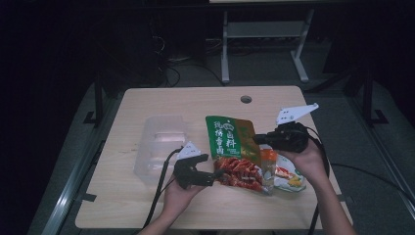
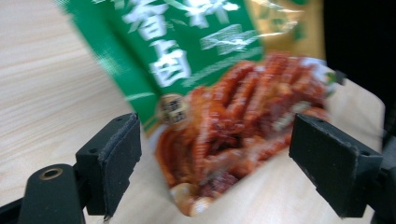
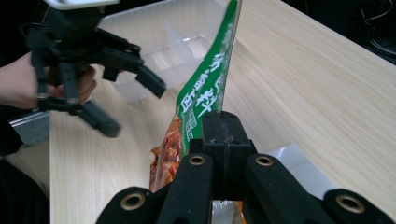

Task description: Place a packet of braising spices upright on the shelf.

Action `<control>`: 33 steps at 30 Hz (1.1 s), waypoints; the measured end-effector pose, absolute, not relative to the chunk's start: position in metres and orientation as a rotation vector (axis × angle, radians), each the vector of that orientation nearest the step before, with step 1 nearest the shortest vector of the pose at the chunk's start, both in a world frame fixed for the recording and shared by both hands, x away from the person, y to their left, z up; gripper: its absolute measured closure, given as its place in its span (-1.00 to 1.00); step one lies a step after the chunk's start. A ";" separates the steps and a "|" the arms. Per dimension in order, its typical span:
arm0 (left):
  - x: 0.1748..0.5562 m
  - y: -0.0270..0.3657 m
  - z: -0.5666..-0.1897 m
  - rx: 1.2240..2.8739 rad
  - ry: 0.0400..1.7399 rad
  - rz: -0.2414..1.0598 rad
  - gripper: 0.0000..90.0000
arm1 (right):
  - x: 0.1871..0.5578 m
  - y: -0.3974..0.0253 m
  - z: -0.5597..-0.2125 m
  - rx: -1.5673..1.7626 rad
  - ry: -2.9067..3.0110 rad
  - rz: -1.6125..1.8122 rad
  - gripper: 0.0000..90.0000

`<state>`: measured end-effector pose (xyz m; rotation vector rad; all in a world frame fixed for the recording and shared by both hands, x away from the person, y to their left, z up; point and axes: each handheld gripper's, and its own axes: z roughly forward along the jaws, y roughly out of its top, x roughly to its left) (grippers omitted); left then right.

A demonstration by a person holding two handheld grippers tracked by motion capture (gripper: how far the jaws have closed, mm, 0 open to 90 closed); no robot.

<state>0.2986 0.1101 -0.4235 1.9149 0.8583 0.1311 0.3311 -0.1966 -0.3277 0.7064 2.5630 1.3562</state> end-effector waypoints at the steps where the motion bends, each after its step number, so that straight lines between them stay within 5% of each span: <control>1: 0.302 0.107 -0.425 1.917 0.874 0.134 -0.63 | 0.330 -0.198 -0.328 0.703 2.562 1.361 1.00; 7: 0.322 0.096 -0.435 1.929 0.924 0.058 -0.58 | 0.329 -0.203 -0.333 0.700 2.543 1.397 1.00; 8: 0.329 0.095 -0.439 1.912 0.901 -0.039 -0.33 | 0.330 -0.204 -0.337 0.707 2.544 1.414 1.00; 10: 0.333 0.095 -0.440 1.899 0.929 -0.064 -0.22 | 0.332 -0.204 -0.341 0.716 2.548 1.417 1.00; 15: 0.335 0.099 -0.442 1.887 0.922 -0.078 0.57 | 0.338 -0.213 -0.354 0.786 2.536 1.451 1.00; 18: 0.332 0.101 -0.440 1.871 0.908 -0.061 0.83 | 0.339 -0.219 -0.360 0.825 2.540 1.453 1.00; 27: 0.317 0.103 -0.436 1.848 0.888 0.019 0.94 | 0.340 -0.228 -0.370 0.887 2.522 1.534 0.98; 33: 0.306 0.101 -0.434 1.878 0.833 0.076 0.95 | 0.343 -0.215 -0.383 0.917 2.615 1.523 0.76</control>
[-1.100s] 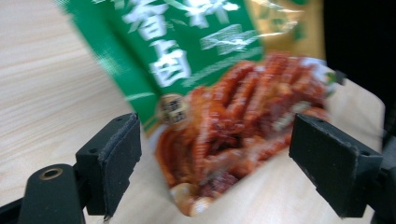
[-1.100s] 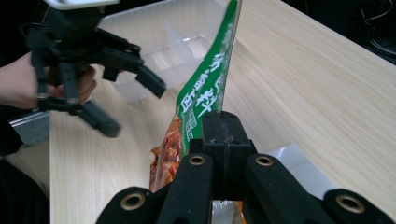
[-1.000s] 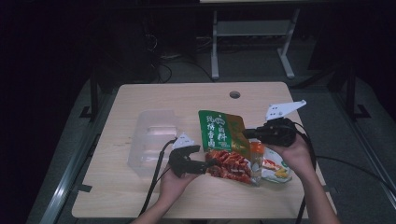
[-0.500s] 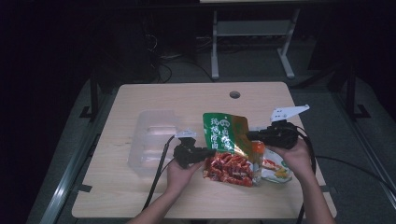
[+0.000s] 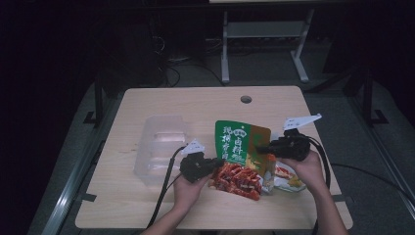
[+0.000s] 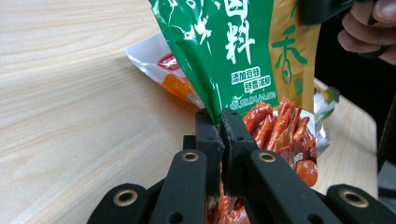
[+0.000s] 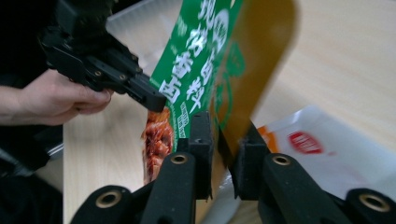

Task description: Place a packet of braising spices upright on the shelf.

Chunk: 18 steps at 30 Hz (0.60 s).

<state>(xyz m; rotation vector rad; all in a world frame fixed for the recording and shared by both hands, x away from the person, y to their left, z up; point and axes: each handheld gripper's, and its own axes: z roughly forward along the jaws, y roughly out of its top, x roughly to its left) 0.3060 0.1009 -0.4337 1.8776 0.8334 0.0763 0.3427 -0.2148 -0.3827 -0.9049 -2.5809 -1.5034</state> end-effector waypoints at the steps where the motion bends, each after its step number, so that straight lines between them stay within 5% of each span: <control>1: 0.306 0.101 -0.434 1.878 0.833 0.076 0.95 | 0.343 -0.209 -0.385 -0.893 -2.591 -1.483 0.75; 7: 0.297 0.105 -0.432 1.894 0.812 0.112 0.90 | 0.344 -0.191 -0.390 -0.848 -2.617 -1.419 0.90; 18: 0.257 0.120 -0.415 1.973 0.715 0.280 0.22 | 0.315 -0.183 -0.372 -0.762 -2.555 -1.547 1.00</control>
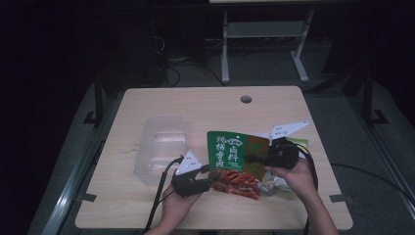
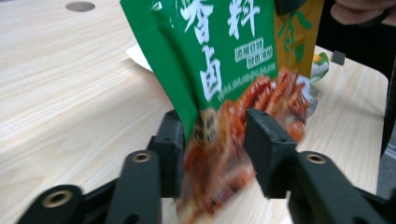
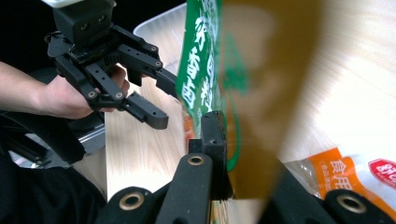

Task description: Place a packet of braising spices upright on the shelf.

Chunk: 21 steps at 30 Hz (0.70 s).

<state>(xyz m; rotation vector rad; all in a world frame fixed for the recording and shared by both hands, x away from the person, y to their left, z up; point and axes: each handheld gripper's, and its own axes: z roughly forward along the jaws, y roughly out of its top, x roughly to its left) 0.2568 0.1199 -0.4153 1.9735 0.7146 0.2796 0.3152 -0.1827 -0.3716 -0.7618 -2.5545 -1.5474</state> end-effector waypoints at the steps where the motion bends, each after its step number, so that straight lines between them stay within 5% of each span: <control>1: 0.255 0.121 -0.414 1.971 0.714 0.288 0.18 | 0.312 -0.182 -0.368 -0.759 -2.560 -1.555 1.00; 21: 0.223 0.142 -0.410 2.021 0.561 0.298 -0.03 | 0.325 -0.145 -0.320 -0.745 -2.692 -1.579 1.00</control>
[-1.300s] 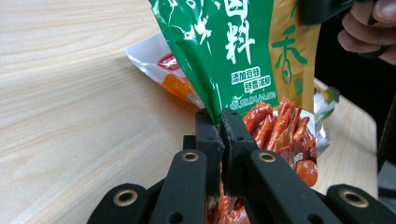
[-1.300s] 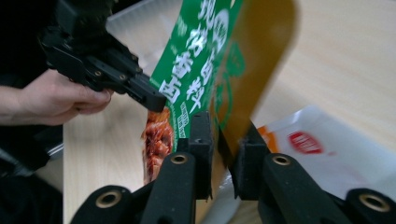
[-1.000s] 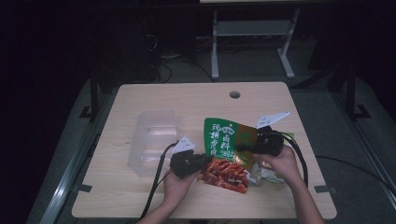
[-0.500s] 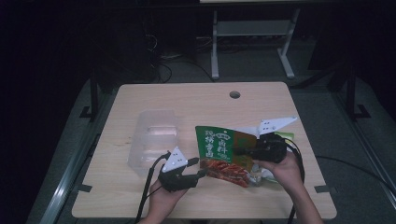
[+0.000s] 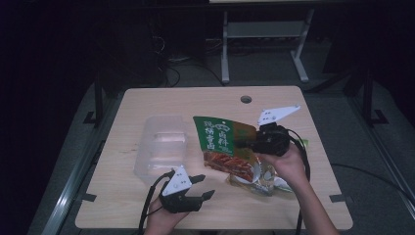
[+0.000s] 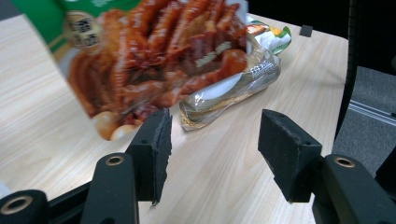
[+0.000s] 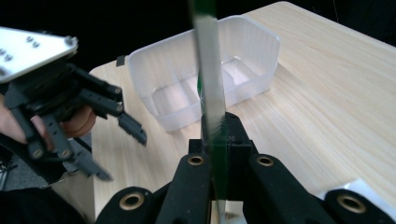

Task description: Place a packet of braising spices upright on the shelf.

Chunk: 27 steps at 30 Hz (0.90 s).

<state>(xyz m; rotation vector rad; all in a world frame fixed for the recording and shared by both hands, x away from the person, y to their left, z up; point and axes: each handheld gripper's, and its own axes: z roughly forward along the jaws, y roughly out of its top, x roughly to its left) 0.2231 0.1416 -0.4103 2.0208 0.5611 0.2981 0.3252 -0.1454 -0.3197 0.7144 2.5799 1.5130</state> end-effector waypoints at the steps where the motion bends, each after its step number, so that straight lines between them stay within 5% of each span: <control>1: 0.223 0.143 -0.410 2.016 0.558 0.295 -0.04 | 0.327 -0.144 -0.319 0.714 2.579 1.508 1.00; 27: 0.229 0.147 -0.417 2.006 0.568 0.303 -0.29 | 0.385 -0.080 -0.291 0.649 2.612 1.466 1.00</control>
